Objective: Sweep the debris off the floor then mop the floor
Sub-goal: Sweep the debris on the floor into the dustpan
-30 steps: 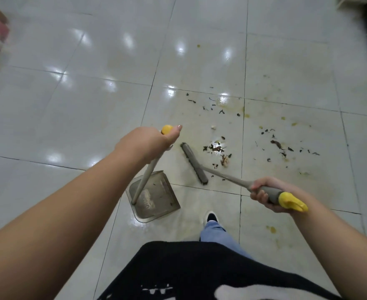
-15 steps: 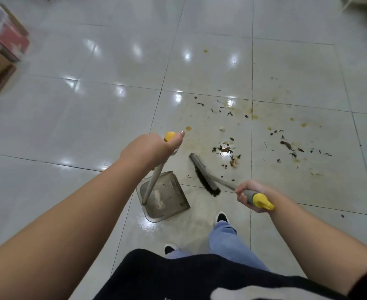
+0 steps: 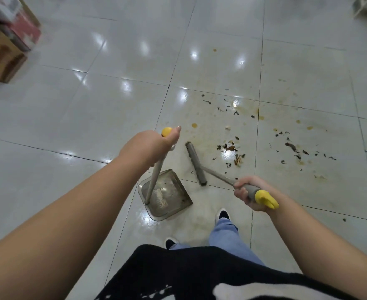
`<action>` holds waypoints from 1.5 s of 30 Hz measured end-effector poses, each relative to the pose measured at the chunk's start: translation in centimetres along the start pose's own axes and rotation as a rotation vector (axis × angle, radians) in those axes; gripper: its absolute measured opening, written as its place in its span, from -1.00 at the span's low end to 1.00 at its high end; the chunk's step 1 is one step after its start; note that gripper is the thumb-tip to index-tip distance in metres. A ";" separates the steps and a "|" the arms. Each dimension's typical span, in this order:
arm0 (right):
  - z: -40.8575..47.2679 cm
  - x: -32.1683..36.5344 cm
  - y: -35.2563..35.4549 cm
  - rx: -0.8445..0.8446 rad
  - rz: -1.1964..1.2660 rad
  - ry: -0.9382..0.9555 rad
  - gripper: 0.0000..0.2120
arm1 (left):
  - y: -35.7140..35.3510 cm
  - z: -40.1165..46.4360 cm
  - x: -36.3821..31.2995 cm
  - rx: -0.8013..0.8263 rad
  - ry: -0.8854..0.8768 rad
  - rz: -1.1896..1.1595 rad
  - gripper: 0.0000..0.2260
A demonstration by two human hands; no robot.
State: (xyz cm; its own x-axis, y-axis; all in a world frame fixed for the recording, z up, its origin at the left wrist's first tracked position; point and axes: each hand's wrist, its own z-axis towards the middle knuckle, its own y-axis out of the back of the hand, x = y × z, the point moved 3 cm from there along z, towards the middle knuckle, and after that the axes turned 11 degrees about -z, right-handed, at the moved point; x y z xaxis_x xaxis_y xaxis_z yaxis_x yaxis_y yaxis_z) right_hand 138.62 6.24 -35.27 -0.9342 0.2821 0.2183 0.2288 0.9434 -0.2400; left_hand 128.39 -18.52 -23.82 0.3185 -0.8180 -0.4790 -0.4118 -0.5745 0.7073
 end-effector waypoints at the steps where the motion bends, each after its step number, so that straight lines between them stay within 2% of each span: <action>1: 0.1 -0.2 -0.3 0.042 0.065 -0.020 -0.80 | 0.0 0.0 0.1 -0.007 -0.009 0.002 -0.34; 7: 2.1 -0.6 -3.0 0.205 0.256 -0.126 -0.75 | -0.3 -0.1 0.8 -0.022 -0.008 0.016 -0.33; 16: 3.3 3.1 -0.7 0.125 0.317 -0.061 -0.74 | -0.4 -0.4 0.7 -0.029 0.004 0.007 -0.34; 19: 2.9 3.9 1.0 0.061 0.253 -0.026 -0.76 | -0.3 -0.2 0.2 -0.039 -0.002 -0.014 -0.35; 24: 2.6 3.9 1.8 -0.055 0.048 0.059 -0.91 | -0.8 0.0 -1.1 -0.038 -0.018 -0.022 -0.35; 29: 0.5 2.9 3.1 -0.120 -0.039 0.081 -0.88 | -1.0 0.1 -2.2 0.017 -0.006 -0.016 -0.34; 33: -2.8 1.5 6.2 -0.093 0.070 0.073 -0.83 | -0.4 0.3 -2.8 0.043 0.018 0.001 -0.33; 37: -5.0 -0.4 7.4 -0.032 0.305 0.113 -0.85 | -0.1 0.1 -3.5 0.043 0.084 -0.025 -0.32; 42: -6.2 -2.7 7.3 -0.129 0.410 0.186 -0.85 | 1.2 -0.1 -3.9 0.019 -0.006 -0.107 -0.35; 45: -6.8 -3.7 7.4 -0.139 0.570 0.241 -0.82 | 1.7 0.0 -3.9 0.021 -0.072 -0.141 -0.37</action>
State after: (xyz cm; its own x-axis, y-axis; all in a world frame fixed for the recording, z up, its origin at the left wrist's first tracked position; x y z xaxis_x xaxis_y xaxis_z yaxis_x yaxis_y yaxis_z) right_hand 145.60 13.42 -31.43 -0.5712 0.7628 0.3031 0.7207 0.6428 -0.2596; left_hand 126.47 -16.25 -20.73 0.3128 -0.7290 -0.6089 -0.3855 -0.6833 0.6201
